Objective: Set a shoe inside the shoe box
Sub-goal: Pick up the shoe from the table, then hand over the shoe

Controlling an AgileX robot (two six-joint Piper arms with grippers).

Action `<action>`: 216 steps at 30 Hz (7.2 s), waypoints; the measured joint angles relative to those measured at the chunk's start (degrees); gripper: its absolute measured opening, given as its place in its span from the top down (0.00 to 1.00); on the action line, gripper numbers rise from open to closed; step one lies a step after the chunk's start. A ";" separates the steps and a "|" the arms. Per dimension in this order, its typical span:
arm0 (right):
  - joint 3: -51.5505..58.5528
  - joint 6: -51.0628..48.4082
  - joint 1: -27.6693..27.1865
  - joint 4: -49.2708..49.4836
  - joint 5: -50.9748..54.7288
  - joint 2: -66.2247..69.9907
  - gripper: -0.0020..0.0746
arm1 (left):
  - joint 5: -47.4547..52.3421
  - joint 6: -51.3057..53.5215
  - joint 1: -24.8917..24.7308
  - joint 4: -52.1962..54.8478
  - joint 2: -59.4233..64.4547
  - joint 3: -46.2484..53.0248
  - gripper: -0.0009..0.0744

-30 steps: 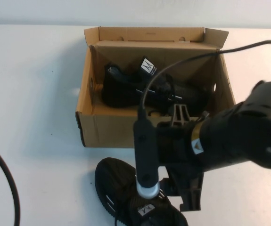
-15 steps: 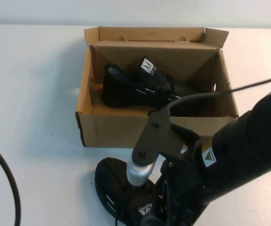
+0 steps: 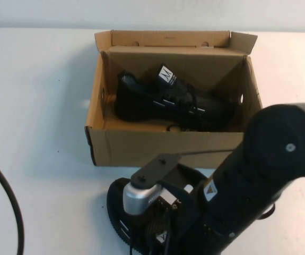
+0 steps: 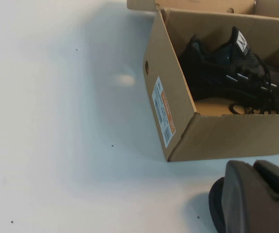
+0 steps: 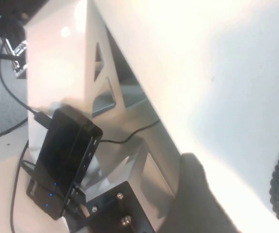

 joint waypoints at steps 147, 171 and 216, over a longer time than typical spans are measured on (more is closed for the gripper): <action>-4.31 -10.17 0.39 -42.00 -3.50 -13.99 0.97 | 10.74 30.86 -2.67 -53.54 36.53 0.00 0.24; -4.65 -10.17 0.39 -38.95 -4.33 -16.51 0.97 | 13.12 30.48 -2.76 -61.39 37.87 -0.03 0.24; -4.65 -12.96 0.39 -35.43 -7.64 -16.55 0.97 | 11.08 31.74 -2.76 -61.56 38.33 -0.03 0.82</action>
